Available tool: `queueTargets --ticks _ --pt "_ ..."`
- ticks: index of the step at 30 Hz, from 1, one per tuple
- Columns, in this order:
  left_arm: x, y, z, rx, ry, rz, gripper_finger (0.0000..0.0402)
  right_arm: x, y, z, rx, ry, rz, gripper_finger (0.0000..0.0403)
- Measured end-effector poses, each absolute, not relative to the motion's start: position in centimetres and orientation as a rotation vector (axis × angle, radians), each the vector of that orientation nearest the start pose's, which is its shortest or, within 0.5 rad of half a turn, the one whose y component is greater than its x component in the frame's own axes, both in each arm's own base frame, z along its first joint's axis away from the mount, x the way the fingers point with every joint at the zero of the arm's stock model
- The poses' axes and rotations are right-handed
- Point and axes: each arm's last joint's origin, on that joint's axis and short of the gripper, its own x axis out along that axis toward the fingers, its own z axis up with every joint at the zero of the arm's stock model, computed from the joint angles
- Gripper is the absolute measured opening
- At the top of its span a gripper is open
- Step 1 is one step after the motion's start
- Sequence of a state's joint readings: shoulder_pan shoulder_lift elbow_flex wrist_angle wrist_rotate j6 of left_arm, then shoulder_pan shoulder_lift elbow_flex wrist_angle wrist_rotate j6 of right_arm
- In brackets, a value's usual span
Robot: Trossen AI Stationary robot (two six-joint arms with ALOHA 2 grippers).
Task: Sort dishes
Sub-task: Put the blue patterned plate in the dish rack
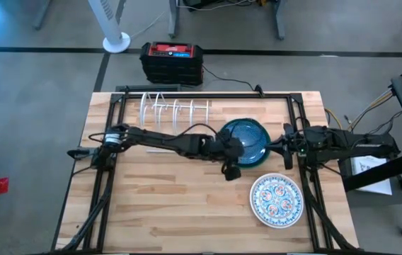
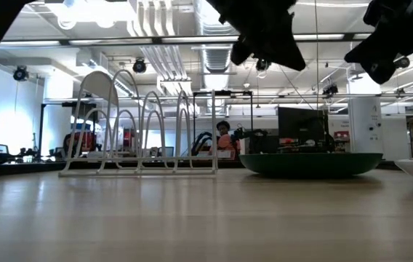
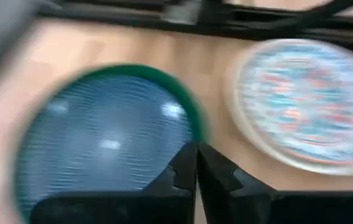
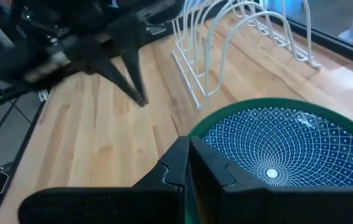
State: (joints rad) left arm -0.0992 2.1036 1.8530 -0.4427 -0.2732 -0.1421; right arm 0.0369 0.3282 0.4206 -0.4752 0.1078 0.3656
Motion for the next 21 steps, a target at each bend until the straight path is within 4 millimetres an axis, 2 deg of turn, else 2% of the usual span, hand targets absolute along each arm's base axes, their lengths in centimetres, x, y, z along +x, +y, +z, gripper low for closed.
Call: queueTargets --ticks 4,10,16,21 --pt "47.9 -4.9 26.1 0.086 0.664 0.265 0.0 9.7 0.0 23.3 0.339 0.386 -0.146 0.0007" --pt "47.6 -3.8 24.5 0.045 0.703 0.333 0.0 9.4 -0.2 22.7 0.409 0.426 -0.248 0.0007" --pt "47.5 -3.9 23.7 0.047 0.709 0.327 0.0 9.2 -0.4 22.0 0.487 0.463 -0.374 0.0007" --pt "47.6 -3.9 23.8 0.04 0.685 0.329 0.0 9.4 -0.5 21.2 0.515 0.499 -0.451 0.0007"
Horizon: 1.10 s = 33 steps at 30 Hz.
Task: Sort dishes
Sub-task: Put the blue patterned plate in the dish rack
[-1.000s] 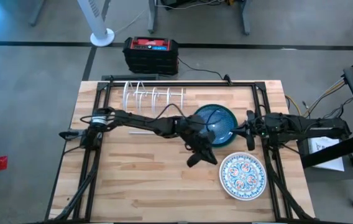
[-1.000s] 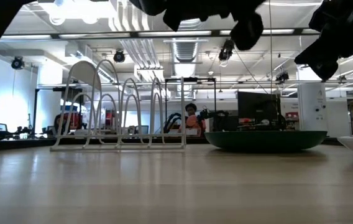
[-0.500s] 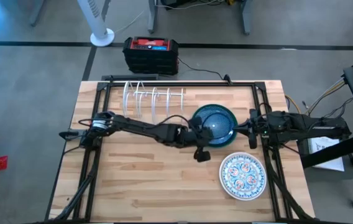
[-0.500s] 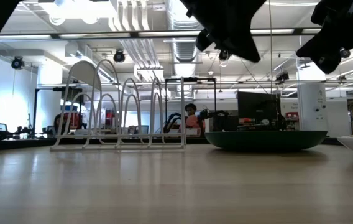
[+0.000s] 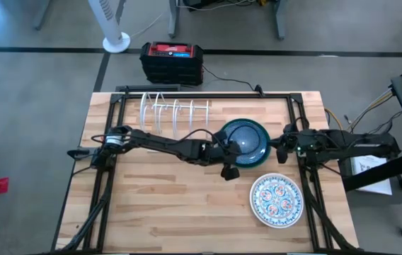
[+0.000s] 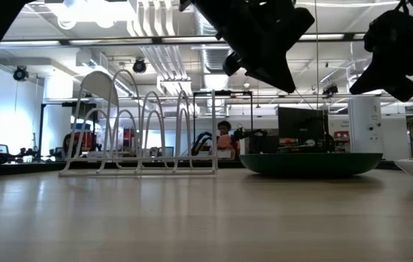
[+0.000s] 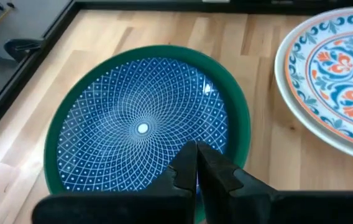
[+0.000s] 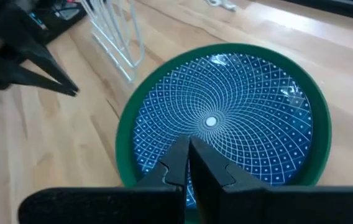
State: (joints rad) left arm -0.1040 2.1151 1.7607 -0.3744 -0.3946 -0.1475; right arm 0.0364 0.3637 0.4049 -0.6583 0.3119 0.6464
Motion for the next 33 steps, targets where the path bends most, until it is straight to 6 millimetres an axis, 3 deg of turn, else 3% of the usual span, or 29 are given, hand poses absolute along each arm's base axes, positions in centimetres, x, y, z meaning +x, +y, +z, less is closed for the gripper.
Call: queueTargets --ticks 16,22,33 --pt "47.8 -3.9 23.9 0.111 0.677 0.301 0.0 10.3 -0.3 20.6 0.517 0.604 -0.4 0.0007" --pt "47.8 -3.4 23.9 0.102 0.674 0.311 0.0 10.7 -0.5 20.1 0.49 0.623 -0.477 0.0007" --pt "47.8 -3.2 22.5 0.076 0.699 0.321 0.0 10.4 -0.6 16.3 0.549 0.707 -0.602 0.0007"
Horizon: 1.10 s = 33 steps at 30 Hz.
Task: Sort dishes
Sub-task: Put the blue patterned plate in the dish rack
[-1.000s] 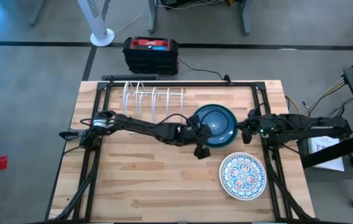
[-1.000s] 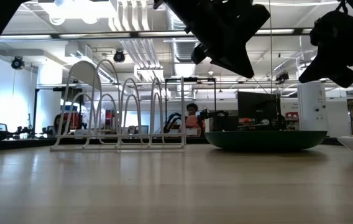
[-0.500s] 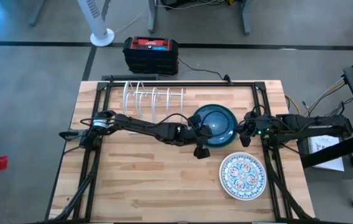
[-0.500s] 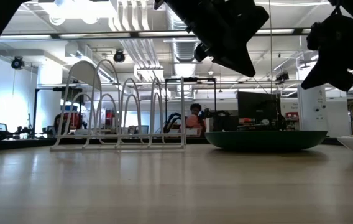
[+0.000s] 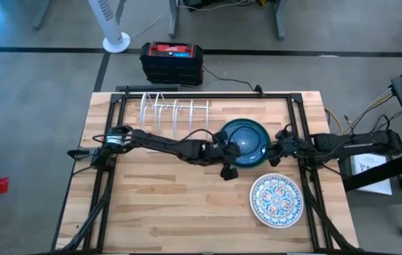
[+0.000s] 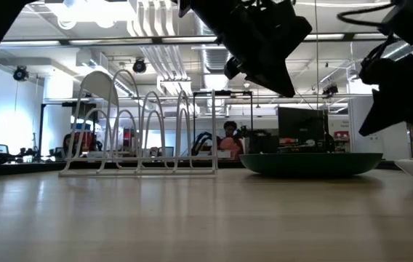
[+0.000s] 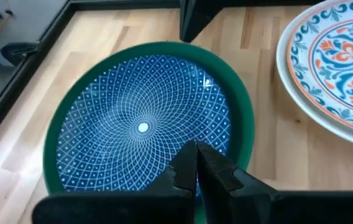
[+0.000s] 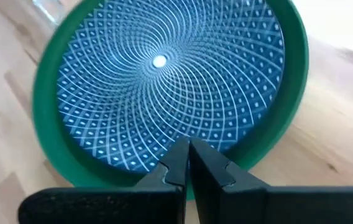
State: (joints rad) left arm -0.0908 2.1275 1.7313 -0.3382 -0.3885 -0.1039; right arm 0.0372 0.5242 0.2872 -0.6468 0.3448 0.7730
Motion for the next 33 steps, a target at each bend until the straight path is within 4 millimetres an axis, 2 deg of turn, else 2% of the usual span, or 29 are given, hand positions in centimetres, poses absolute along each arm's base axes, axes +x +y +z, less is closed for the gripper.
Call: queueTargets --ticks 5,9,17,23,33 --pt "48.5 -3.3 19.8 0.087 0.75 0.323 0.0 10.3 -0.7 15.5 0.558 0.683 -0.646 0.0007" --pt "49.1 -3.3 18.5 0.088 0.769 0.331 0.0 10.6 -0.7 15.6 0.552 0.641 -0.636 0.0007" --pt "50.6 -3.1 17.6 0.084 0.765 0.345 0.0 10.7 -0.7 15.6 0.531 0.638 -0.623 0.0007" --pt "51.0 -2.3 16.1 0.088 0.824 0.364 0.0 10.6 -0.7 15.5 0.519 0.658 -0.624 0.0007" --pt "51.4 -1.9 15.9 0.04 0.889 0.315 0.0 10.5 -0.7 15.5 0.498 0.671 -0.615 0.0007"
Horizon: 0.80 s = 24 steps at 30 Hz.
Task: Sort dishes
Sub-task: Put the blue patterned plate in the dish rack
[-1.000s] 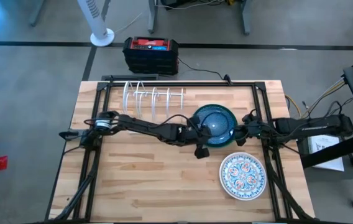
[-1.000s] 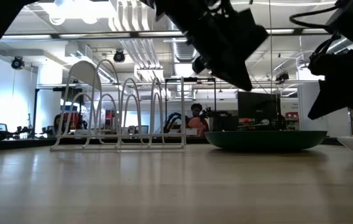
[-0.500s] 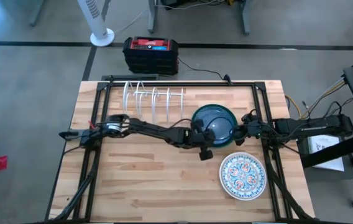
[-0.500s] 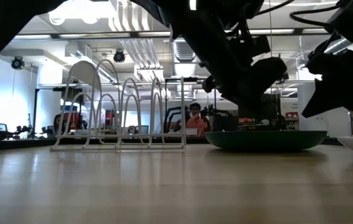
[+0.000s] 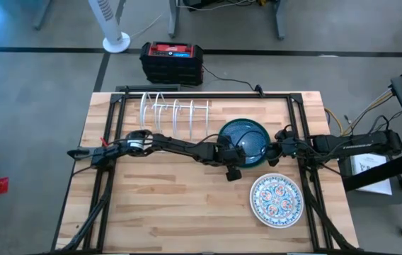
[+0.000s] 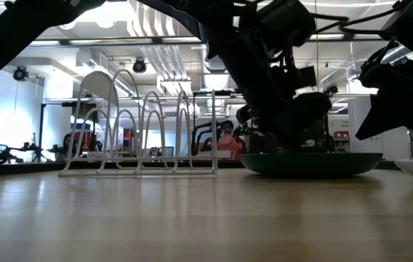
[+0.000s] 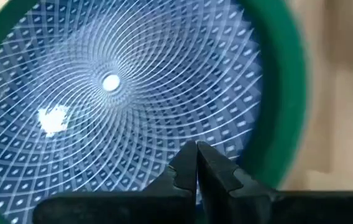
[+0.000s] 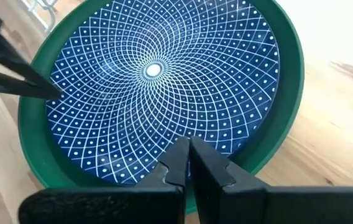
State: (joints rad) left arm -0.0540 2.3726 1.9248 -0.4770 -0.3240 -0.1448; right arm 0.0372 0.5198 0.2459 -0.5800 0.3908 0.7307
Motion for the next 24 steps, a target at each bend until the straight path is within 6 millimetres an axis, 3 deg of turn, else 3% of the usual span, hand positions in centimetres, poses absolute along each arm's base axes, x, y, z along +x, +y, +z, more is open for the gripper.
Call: queueTargets --ticks 24 --pt "50.9 -2.05 16.12 0.017 0.973 0.245 0.0 10.47 -0.63 15.38 0.499 0.7 -0.588 0.0007"
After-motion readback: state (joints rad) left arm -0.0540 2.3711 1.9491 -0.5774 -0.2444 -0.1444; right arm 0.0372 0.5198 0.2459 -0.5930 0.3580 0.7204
